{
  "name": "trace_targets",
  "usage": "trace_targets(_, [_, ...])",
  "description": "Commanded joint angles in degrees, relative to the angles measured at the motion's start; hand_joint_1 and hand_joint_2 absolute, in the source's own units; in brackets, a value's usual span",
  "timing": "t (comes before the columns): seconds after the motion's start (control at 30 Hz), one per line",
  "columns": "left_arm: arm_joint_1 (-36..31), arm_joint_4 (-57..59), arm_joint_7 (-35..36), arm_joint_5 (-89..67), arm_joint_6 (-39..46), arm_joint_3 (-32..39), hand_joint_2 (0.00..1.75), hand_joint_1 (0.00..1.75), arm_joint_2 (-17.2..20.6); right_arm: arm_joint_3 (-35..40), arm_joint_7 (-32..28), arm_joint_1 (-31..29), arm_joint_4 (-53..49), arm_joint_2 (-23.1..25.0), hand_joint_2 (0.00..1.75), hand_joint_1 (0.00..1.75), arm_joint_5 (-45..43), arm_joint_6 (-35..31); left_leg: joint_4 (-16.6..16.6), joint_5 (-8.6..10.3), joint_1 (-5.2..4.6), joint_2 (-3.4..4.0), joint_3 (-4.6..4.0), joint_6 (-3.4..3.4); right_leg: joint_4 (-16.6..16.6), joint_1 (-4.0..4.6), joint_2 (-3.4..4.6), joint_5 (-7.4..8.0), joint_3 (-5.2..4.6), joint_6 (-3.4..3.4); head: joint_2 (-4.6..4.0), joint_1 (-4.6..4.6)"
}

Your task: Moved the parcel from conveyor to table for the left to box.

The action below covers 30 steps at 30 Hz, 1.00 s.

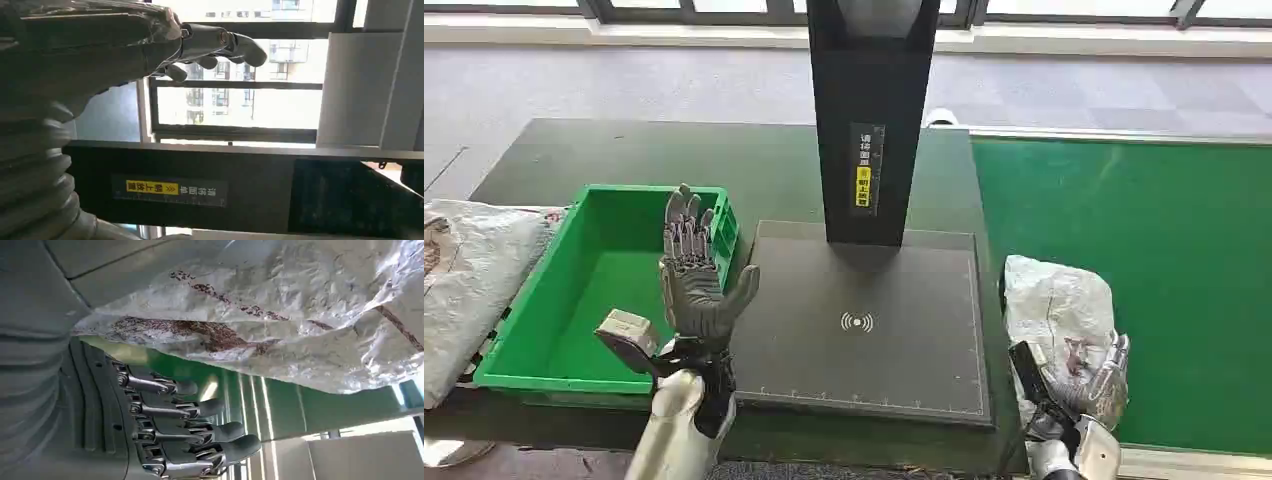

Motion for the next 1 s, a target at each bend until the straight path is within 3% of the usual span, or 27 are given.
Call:
trace_targets(0.03, [4.4,0.5,-1.8,-0.4,-0.5,0.7,1.75,0.0,-1.2,4.6,3.2,-0.8,5.0,-1.7,1.75,0.3,1.7,6.7,-0.2,-0.06,-0.01,0.18,0.28,0.03,-0.2,0.0,0.2,0.01,0.24,-0.03,0.0,0.0])
trace_targets(0.07, [4.4,0.5,-1.8,-0.4,-0.5,0.7,1.75,0.0,-1.2,4.9,3.6,-0.7,5.0,-1.6,1.75,1.75,2.0,7.1,-0.2,-0.06,-0.01,0.21,0.36,0.03,-0.3,0.01,0.23,0.03,0.3,-0.04,0.0,0.0])
trace_targets(0.47, [4.5,0.6,-1.8,-0.7,-0.7,0.9,1.75,0.0,-1.2,6.0,5.1,-0.7,5.9,-1.9,1.75,1.75,3.3,9.6,-0.2,-0.05,-0.01,0.15,0.26,0.03,-0.2,0.0,0.17,0.01,0.21,-0.02,0.0,0.0])
trace_targets(0.63, [4.9,0.1,-1.8,-0.9,-0.6,1.0,1.75,0.0,-1.2,5.8,4.8,0.0,3.3,-1.2,1.75,1.75,2.6,7.4,-0.2,-0.05,0.01,0.16,0.36,0.02,-0.2,0.02,0.17,0.0,0.31,-0.05,0.0,0.0])
trace_targets(0.67, [5.3,-0.4,-1.8,-0.5,-0.5,1.0,1.75,0.0,-1.2,5.3,3.4,0.4,1.4,-0.6,1.75,1.75,1.4,5.2,-0.1,-0.05,-0.01,0.11,0.24,0.02,-0.1,0.0,0.12,-0.01,0.2,-0.03,0.0,0.0])
trace_targets(0.7, [6.0,-1.1,-1.8,-0.6,0.1,0.8,1.75,0.0,-1.2,4.6,-2.9,1.4,-3.3,0.9,1.75,1.75,-2.7,-1.7,-0.2,-0.06,0.01,0.15,0.31,0.02,-0.2,0.03,0.17,0.0,0.27,-0.04,0.0,0.0])
trace_targets(0.73, [6.5,-1.6,-1.8,-0.8,0.1,0.6,1.75,0.0,-1.2,5.1,-5.2,3.2,-9.9,2.3,1.75,1.75,-4.5,-3.2,-0.2,-0.06,-0.01,0.17,0.32,0.02,-0.2,0.0,0.19,-0.01,0.25,-0.04,0.0,0.0])
trace_targets(0.8, [6.5,-1.6,-1.8,-0.8,0.1,0.6,1.75,0.0,-1.2,5.1,-5.2,3.2,-9.9,2.3,1.75,1.75,-4.5,-3.2,-0.4,-0.06,0.02,0.23,0.52,0.04,-0.4,0.04,0.26,0.03,0.45,-0.07,0.0,0.0])
trace_targets(0.87, [6.6,-1.7,-1.8,-0.8,0.2,0.5,1.75,0.0,-1.2,5.5,-5.2,4.3,-13.6,3.1,1.75,1.75,-4.7,-3.1,-0.1,-0.08,-0.02,0.17,0.2,0.01,-0.1,-0.01,0.18,-0.03,0.12,-0.04,0.0,0.0])
trace_targets(0.93, [6.2,-1.1,-1.8,-0.8,0.2,0.5,1.75,0.0,-1.2,6.9,-12.6,8.0,-24.5,5.5,1.75,1.75,-10.9,-5.8,-0.2,-0.09,-0.01,0.2,0.25,0.02,-0.2,0.0,0.23,-0.02,0.19,-0.05,0.0,0.0])
trace_targets(1.0, [6.0,-0.8,-1.8,-0.7,0.2,0.3,1.75,0.0,-1.2,6.5,-14.9,9.9,-29.9,7.1,1.75,1.75,-11.9,-5.8,-0.1,-0.13,0.01,0.19,0.27,0.01,-0.1,0.03,0.24,-0.06,0.19,-0.08,0.0,-0.02])
